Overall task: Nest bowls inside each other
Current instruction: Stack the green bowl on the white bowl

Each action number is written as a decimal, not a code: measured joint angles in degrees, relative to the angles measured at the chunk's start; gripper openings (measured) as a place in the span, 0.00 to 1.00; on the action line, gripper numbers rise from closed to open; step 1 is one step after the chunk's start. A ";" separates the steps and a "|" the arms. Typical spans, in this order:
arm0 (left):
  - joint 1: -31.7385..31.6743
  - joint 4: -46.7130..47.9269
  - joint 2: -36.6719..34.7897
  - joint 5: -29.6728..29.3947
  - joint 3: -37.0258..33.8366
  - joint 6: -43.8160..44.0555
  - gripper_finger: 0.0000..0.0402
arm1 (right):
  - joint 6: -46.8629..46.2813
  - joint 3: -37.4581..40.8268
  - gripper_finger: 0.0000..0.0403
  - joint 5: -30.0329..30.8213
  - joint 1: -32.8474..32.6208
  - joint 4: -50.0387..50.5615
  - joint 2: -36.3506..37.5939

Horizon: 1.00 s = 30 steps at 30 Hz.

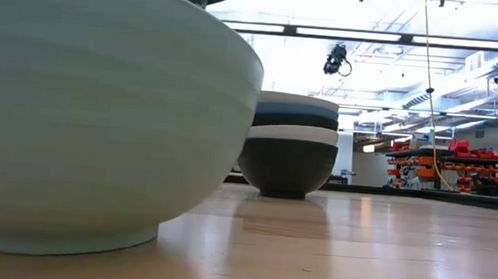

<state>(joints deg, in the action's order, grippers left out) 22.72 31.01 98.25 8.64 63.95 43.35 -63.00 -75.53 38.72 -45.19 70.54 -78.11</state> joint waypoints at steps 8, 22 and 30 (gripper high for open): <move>-0.20 0.71 0.44 -1.69 0.04 -0.42 0.27 | 0.15 0.00 0.03 -0.02 0.00 -0.19 -0.23; -2.34 5.13 0.45 -6.21 0.06 -4.38 0.06 | 0.15 0.00 0.03 0.00 0.00 -0.37 -0.21; -3.76 5.37 0.45 -6.10 0.04 -8.09 0.06 | 0.15 0.00 0.03 0.01 0.00 -0.37 -0.21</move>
<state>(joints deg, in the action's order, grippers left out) 18.96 36.38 98.70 2.55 63.99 35.26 -62.85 -75.53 38.73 -45.19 70.18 -78.32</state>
